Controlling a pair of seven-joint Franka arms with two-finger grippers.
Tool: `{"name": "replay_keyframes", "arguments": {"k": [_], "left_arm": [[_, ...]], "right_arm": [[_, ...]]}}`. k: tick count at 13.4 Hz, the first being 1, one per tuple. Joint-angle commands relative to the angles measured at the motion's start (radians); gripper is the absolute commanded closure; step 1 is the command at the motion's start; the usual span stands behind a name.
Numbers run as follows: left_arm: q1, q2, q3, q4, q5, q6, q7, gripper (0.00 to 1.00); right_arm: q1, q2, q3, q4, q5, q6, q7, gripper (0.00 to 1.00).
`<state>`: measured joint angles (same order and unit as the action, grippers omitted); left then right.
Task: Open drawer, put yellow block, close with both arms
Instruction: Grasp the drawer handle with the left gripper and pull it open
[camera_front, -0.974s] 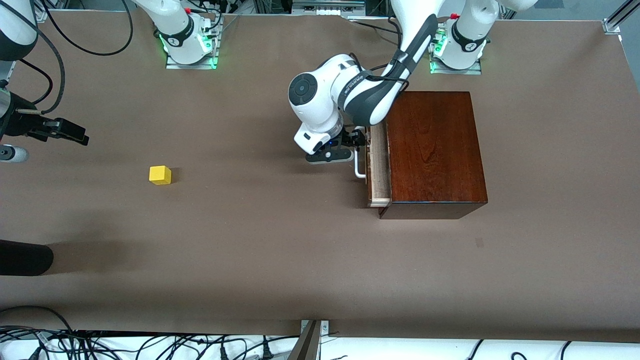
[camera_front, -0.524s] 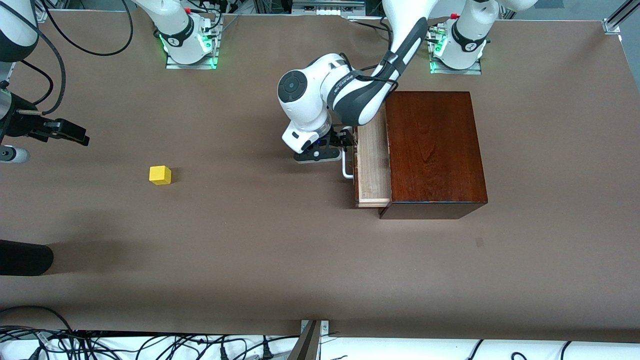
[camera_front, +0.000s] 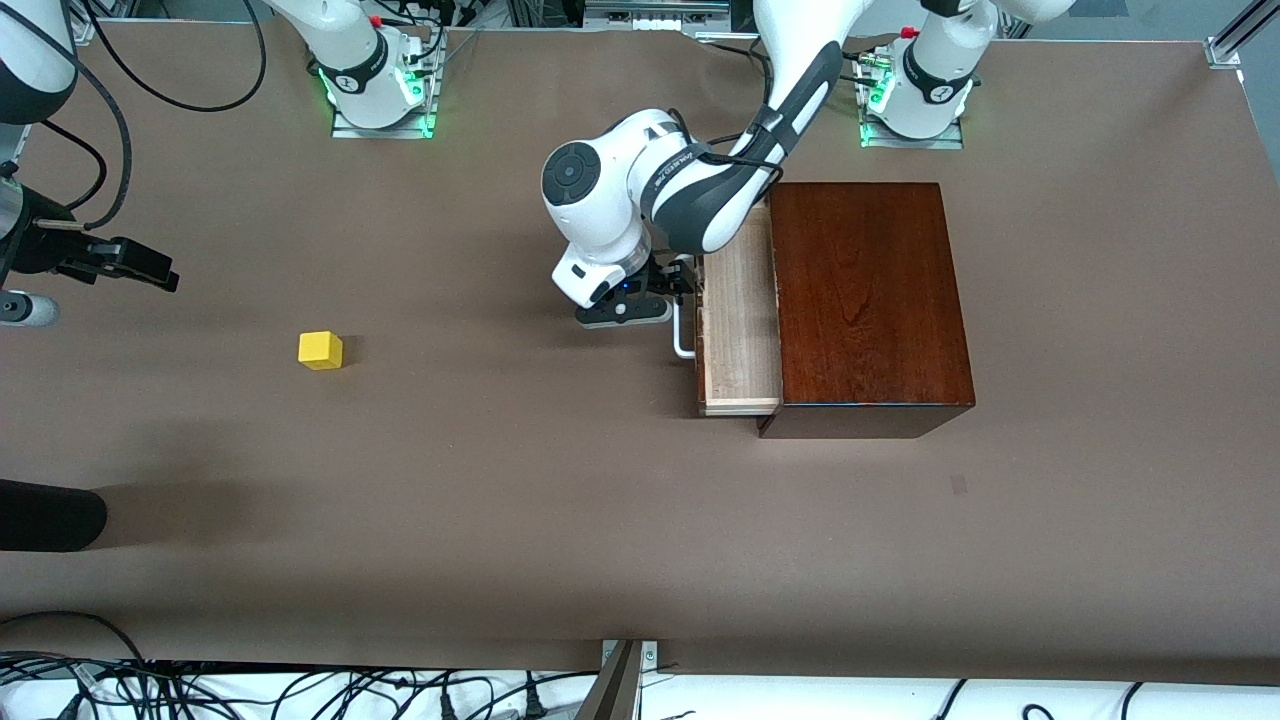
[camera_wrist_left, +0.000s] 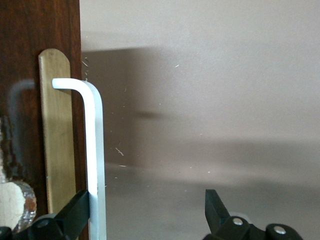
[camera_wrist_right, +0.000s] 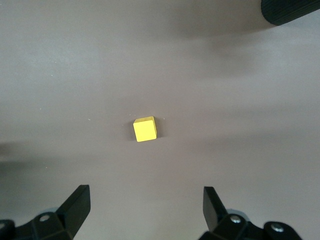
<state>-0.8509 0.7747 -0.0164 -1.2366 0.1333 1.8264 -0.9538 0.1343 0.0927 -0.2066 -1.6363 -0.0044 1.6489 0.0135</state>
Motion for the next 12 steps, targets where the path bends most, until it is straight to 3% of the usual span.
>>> {"name": "replay_keyframes", "arguments": {"k": [1,8,12], "left_arm": [[-0.033,0.089,0.003,0.138,-0.055,0.017,-0.031,0.0],[0.021,0.049,0.004,0.144,-0.064,-0.005,0.024,0.0],[0.032,-0.006,0.006,0.146,-0.064,-0.104,0.056,0.0]], "right_arm": [[-0.005,0.004,0.004,0.012,-0.003,0.0,-0.017,0.0],[-0.004,0.005,0.006,0.009,-0.003,0.008,-0.017,0.0],[-0.002,0.005,0.006,0.003,-0.003,0.014,-0.017,0.0]]}}
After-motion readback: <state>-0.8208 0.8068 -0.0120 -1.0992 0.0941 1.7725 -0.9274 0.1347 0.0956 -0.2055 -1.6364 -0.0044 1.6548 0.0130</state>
